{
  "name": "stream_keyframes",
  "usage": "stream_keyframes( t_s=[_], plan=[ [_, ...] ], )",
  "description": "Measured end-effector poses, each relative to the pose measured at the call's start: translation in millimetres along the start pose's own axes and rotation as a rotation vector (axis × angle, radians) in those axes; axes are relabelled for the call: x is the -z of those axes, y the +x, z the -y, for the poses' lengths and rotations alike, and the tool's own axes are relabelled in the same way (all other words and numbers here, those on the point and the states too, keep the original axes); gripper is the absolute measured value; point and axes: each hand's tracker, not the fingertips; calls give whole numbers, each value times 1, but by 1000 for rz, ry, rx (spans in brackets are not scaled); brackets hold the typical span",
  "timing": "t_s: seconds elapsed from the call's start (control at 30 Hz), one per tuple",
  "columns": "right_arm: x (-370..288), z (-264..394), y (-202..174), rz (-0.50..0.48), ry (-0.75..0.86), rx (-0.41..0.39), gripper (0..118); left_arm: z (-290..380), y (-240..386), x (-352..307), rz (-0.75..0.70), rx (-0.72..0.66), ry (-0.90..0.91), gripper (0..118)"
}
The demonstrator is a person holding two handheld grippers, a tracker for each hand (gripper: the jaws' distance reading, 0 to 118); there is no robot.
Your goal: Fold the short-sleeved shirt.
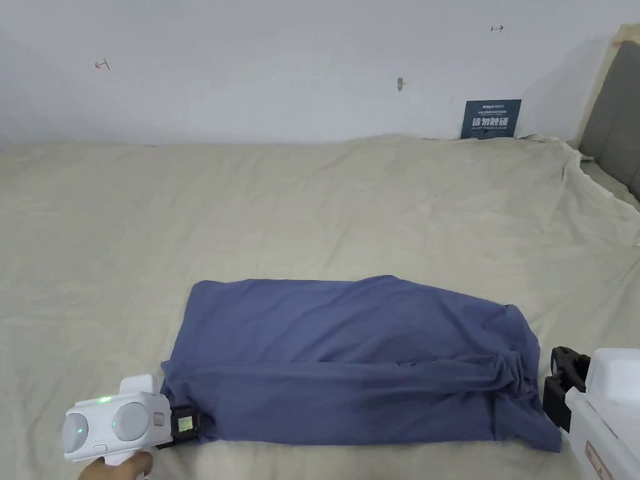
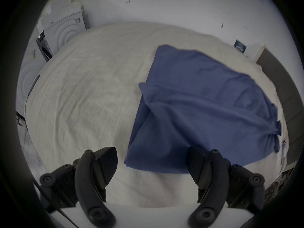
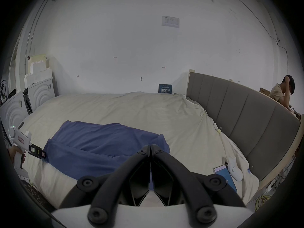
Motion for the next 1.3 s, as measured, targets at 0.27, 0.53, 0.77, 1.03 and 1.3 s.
stream_keyframes(
  t_s=[0.27, 0.53, 0.77, 1.03, 1.3],
  plan=[
    [22, 15, 16, 3, -90, 60, 0, 4, 10, -4, 112, 81, 24, 7],
    [103, 64, 40, -17, -409, 125, 78, -9, 13, -49, 120, 166, 139, 5],
    [133, 82, 29, -55, -551, 92, 72, -16, 8, -48, 140, 148, 143, 5],
    [132, 87, 32, -101, -527, 106, 7, -2, -10, -32, 173, 65, 98, 5],
    [72, 63, 55, -121, -412, 147, 7, 10, -28, -63, 210, 23, 124, 5]
  ],
)
